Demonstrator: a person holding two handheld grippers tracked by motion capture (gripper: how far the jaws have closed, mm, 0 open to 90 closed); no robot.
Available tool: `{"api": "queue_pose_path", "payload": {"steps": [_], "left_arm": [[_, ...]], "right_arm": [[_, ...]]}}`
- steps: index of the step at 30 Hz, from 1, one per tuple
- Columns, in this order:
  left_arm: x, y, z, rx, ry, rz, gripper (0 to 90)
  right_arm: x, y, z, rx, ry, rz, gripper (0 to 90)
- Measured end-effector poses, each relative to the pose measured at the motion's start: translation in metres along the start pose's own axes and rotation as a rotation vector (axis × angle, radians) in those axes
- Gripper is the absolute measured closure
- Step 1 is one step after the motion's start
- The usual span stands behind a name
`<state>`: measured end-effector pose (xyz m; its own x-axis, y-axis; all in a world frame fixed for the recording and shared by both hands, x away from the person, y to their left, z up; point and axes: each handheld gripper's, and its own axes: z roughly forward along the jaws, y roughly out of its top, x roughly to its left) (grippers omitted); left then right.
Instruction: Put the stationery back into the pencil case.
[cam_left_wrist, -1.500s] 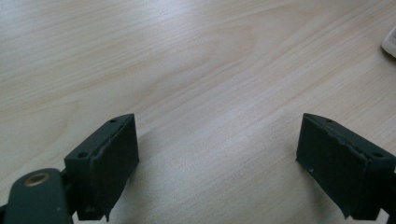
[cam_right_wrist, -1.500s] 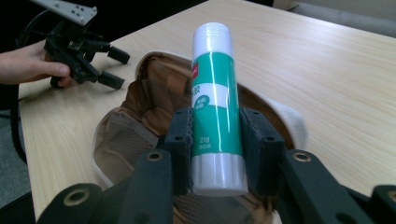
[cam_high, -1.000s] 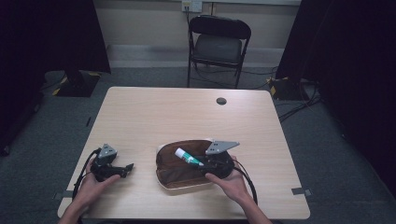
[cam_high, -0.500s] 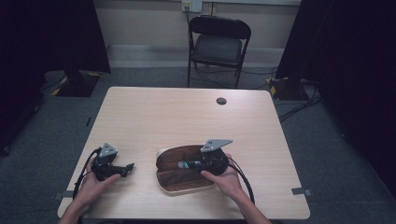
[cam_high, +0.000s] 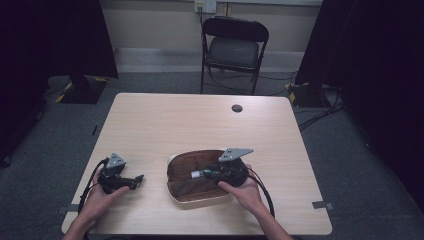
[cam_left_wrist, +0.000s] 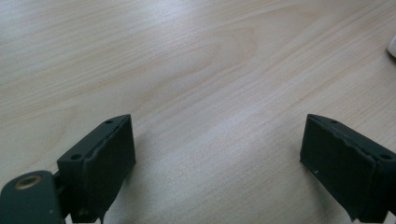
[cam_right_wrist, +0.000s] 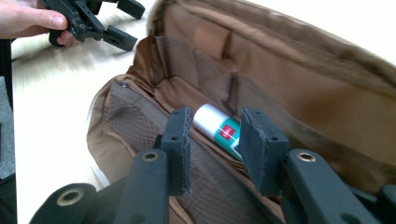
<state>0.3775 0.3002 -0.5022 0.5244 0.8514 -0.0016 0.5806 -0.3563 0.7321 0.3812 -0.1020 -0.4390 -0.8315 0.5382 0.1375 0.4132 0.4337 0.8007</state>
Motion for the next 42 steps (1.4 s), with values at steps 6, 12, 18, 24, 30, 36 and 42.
{"api": "queue_pose_path", "payload": {"steps": [6, 12, 18, 24, 30, 36, 42], "left_arm": [[-0.001, -0.001, -0.001, -0.001, 0.007, 0.001, 10.2], [-0.001, -0.001, -0.001, 0.000, 0.007, 0.003, 10.4], [-0.001, -0.001, -0.001, -0.001, 0.006, 0.002, 10.4], [-0.001, -0.001, -0.001, -0.001, 0.006, 0.003, 10.4], [-0.001, -0.001, -0.001, -0.001, 0.006, 0.002, 10.3], [-0.001, -0.001, -0.001, 0.000, 0.005, 0.002, 10.3], [-0.001, -0.001, -0.001, 0.001, 0.000, 0.005, 10.0]], "right_arm": [[-0.003, -0.001, -0.009, -0.004, -0.037, 0.023, 62.7], [-0.008, -0.003, -0.019, -0.023, -0.067, 0.042, 61.2], [-0.017, -0.007, -0.032, -0.040, -0.095, 0.073, 59.0], [-0.023, -0.012, -0.045, -0.058, -0.117, 0.089, 58.1], [-0.033, -0.018, -0.060, -0.077, -0.149, 0.116, 57.6], [-0.040, -0.021, -0.072, -0.092, -0.177, 0.132, 55.8], [-0.049, -0.029, -0.086, -0.103, -0.210, 0.147, 54.5]]}}
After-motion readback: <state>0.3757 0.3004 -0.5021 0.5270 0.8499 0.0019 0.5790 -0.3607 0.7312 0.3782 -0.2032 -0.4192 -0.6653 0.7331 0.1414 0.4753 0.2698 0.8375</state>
